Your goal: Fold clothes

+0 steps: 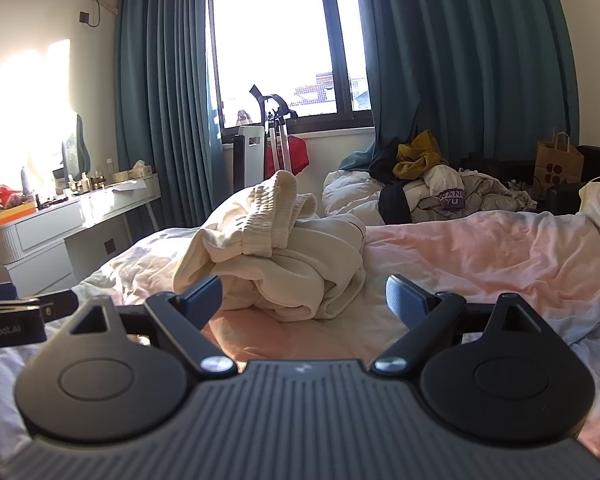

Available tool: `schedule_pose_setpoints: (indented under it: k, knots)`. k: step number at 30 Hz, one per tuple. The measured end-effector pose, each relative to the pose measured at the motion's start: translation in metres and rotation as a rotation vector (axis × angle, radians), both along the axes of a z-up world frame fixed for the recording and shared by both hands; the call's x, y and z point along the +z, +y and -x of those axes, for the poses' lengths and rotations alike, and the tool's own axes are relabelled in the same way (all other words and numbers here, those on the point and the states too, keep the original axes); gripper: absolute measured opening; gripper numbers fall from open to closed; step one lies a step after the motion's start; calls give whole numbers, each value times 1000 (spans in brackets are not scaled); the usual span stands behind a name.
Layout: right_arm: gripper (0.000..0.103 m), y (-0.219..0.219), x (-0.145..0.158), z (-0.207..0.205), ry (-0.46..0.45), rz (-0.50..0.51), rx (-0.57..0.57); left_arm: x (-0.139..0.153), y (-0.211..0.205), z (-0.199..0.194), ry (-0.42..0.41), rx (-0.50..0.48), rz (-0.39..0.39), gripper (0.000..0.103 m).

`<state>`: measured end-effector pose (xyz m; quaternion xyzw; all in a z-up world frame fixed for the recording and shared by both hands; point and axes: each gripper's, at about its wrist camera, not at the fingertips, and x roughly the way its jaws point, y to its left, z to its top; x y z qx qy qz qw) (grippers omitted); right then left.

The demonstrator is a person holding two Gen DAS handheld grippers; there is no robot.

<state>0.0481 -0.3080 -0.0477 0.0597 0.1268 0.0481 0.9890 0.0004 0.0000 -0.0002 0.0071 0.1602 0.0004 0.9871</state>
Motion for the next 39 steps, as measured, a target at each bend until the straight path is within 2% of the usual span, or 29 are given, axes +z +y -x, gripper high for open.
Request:
schedule_pose_setpoints:
  k: [28, 39]
  knots:
    - [91, 2, -2, -1, 4, 25, -7, -3, -7, 3, -10, -25, -35, 103]
    - [91, 3, -2, -2, 3, 26, -1, -2, -8, 8, -35, -63, -6, 103]
